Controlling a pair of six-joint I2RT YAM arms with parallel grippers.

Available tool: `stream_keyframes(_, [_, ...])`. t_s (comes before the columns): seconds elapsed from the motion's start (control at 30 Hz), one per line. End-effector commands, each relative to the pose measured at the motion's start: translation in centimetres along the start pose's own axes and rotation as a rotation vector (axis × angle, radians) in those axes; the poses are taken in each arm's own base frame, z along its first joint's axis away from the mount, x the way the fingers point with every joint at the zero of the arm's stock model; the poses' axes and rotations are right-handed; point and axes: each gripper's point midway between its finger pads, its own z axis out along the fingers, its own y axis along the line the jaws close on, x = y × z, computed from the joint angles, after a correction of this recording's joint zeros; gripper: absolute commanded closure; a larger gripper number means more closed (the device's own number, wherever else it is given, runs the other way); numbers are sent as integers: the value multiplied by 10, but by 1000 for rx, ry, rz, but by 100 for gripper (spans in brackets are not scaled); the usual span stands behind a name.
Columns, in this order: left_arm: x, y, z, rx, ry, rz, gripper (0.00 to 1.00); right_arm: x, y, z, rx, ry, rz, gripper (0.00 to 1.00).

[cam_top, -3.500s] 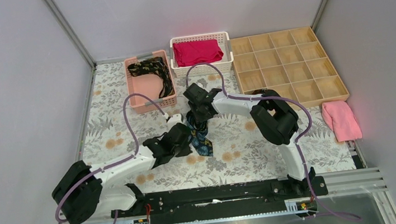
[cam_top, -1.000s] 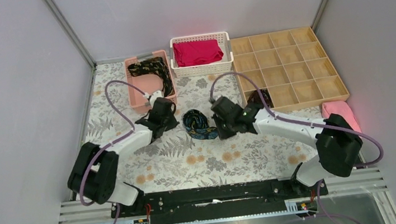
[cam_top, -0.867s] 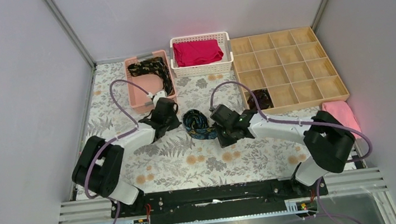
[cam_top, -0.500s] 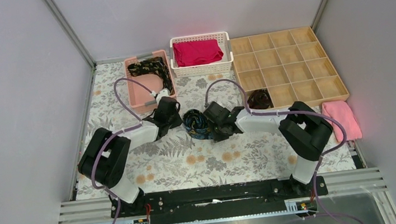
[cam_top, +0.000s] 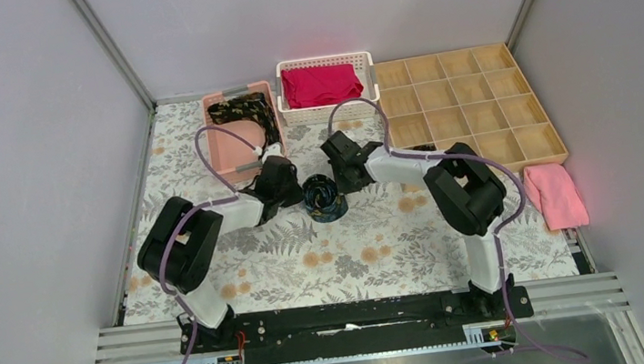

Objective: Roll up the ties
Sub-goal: Roll the tie at the center of the board.

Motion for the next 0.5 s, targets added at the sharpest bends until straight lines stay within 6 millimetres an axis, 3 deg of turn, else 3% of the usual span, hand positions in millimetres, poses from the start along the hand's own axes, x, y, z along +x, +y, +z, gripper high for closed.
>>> stream_keyframes(0.0, [-11,-24,5,90,-25,-19,100,-2,11,19,-46,34,-41,100])
stream_keyframes(0.07, [-4,-27,6,94,-7,-19,100,-7,23,23,-91,51,-60,100])
stream_keyframes(0.2, [10,-31,1,93,29,-15,100,-16,28,27,-87,61,-96,100])
stream_keyframes(0.47, [56,-25,-15,44,117,-20,100,-35,14,32,-75,43,-94,99])
